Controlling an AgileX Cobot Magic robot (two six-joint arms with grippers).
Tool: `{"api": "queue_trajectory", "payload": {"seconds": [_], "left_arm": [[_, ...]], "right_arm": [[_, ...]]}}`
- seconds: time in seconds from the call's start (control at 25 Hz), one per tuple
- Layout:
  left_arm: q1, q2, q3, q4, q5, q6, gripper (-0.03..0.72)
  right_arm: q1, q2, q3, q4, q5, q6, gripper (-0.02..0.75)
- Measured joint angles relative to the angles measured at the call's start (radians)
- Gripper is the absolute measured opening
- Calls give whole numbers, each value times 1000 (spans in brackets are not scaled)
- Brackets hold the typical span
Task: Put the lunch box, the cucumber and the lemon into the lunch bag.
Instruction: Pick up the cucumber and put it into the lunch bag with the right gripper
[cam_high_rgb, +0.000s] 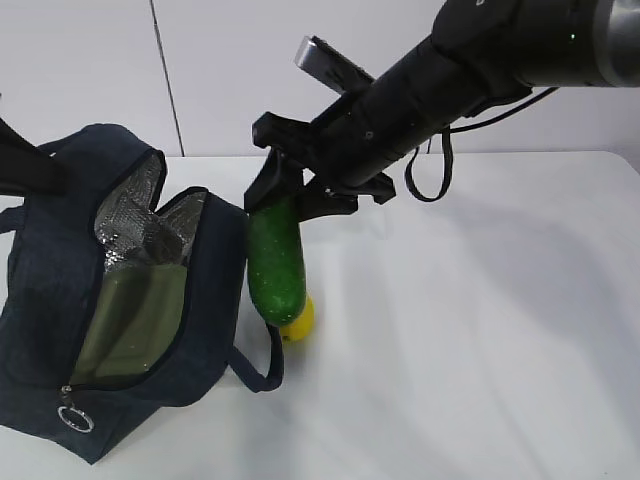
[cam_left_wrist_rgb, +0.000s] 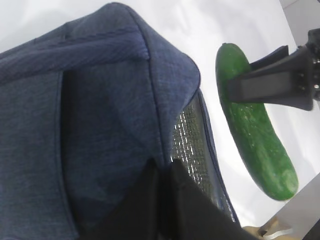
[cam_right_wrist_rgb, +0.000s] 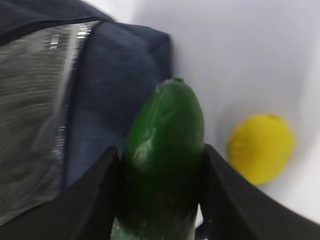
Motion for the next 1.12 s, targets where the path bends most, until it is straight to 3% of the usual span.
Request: {"api": "queue_trajectory", "payload": {"seconds": [0.32,0.68,1.12], "left_arm": [[0,0,0,0,7,0,1],[0,0,0,-2,10,0,1],[0,0,0,-7,12,0,1]], "right_arm": [[8,0,0,334,53,-252,348],[78,0,0,423,12,-291,348],[118,0,0,434,-32,-299,348]]}}
